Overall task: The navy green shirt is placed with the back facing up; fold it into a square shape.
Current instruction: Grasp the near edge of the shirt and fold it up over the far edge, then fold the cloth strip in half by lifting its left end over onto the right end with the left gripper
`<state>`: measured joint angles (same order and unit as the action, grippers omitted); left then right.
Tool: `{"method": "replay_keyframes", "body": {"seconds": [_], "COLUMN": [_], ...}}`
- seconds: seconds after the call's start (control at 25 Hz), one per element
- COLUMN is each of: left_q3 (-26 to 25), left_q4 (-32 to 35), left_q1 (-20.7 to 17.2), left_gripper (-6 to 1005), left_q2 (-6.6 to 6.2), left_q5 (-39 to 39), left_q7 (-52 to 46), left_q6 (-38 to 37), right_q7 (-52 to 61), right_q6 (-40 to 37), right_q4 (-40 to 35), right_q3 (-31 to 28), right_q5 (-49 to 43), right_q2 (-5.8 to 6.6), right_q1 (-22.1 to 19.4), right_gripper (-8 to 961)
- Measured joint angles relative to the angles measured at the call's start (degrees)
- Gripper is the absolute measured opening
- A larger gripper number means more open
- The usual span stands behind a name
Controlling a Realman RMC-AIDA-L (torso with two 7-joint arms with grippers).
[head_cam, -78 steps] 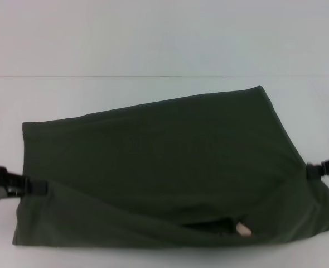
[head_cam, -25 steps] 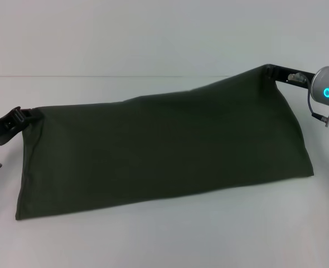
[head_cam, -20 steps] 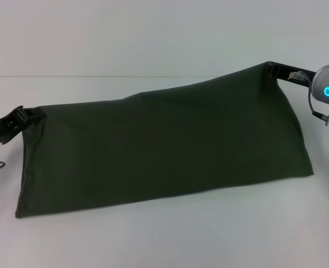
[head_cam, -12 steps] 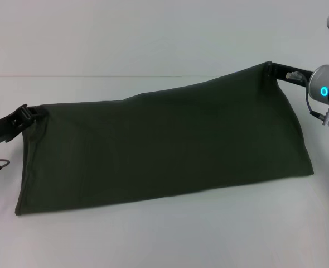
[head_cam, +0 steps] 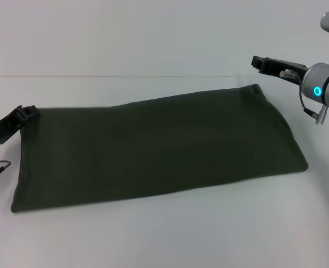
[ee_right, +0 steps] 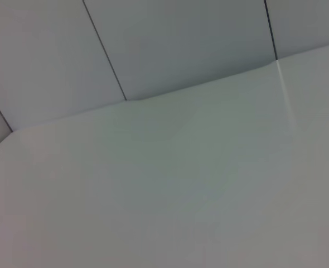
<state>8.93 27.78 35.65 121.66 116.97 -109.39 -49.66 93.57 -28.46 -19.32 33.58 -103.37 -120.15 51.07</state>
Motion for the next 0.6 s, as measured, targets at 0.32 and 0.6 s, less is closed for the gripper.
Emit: {"method": "replay_keyframes", "body": {"seconds": [0.32,0.6], "left_q3": [0.10,0.16], "left_q4": [-0.85,-0.94], "left_q1": [-0.09,-1.24], "left_gripper": [156,563], "left_q2": [0.82,-0.51], "left_q5": [-3.61,-4.71], "left_q7": [5.66,5.37], "left_q6": [3.05,-3.43], "right_q7": [-1.12,-0.67], "right_q6": [-1.38,-14.77], "right_q4": [0.07,-2.71], "right_q3": [0.00,0.00], "right_q5": [3.27,3.24], "right_q2": [0.23,1.01], "right_q1": [-1.54,-5.74], "right_gripper": [485,800]}}
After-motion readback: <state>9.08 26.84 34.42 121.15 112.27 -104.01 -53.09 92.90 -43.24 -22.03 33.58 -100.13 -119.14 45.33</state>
